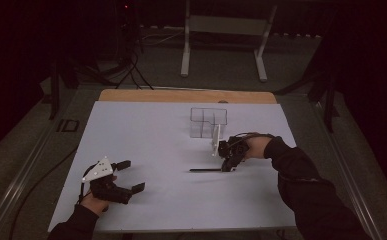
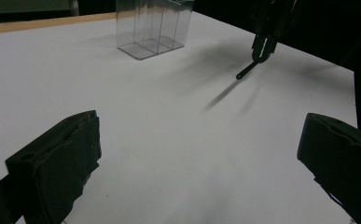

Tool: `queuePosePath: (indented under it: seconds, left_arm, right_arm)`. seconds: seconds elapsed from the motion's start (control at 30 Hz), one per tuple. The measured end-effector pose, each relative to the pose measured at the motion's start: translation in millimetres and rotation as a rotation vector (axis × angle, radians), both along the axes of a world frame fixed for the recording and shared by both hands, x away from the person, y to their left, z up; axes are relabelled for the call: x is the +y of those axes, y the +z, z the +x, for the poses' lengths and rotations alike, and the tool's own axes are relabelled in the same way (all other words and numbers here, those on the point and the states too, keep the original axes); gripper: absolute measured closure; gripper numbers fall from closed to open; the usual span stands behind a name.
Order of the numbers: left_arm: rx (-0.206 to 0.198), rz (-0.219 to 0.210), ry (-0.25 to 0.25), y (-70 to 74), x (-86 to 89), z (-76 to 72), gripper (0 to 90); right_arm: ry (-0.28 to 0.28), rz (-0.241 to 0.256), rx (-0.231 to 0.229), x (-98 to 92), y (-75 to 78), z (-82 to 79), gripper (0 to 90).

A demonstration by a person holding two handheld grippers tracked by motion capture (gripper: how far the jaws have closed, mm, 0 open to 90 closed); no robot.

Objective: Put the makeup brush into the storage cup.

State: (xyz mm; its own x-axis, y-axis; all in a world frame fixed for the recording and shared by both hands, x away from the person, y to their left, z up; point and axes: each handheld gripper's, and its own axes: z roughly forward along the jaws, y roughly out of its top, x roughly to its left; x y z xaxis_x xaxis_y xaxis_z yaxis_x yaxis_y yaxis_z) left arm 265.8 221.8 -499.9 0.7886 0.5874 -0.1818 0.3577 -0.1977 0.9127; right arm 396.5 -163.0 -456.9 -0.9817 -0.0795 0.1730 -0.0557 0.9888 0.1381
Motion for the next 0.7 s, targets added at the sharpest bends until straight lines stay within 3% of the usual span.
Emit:
queuePosePath:
  seconds: [0.3,0.43,0.47,0.53,0.7]
  left_arm:
    - [0.005,0.006,-0.016,5.5,-8.5,-0.9,0.8]
    - [0.024,-0.021,-0.016,9.1,-11.3,0.8,0.8]
    - [0.046,-0.021,0.004,13.5,-14.8,1.6,0.8]
    - [0.054,-0.029,-0.018,16.2,-18.5,2.4,0.8]
    - [0.095,0.037,-0.089,22.2,-33.8,5.7,0.8]
  right_arm:
    - [-0.018,-0.001,-0.01,-6.3,26.6,-6.9,84.0]
    - [-0.014,0.005,-0.023,-8.9,35.1,-8.2,84.0]
    - [-0.017,0.004,-0.026,-9.5,37.4,-9.0,84.0]
    - [-0.013,0.01,-0.036,-11.0,43.7,-11.5,84.0]
    - [-0.007,0.001,-0.04,-11.7,43.5,-13.7,84.0]
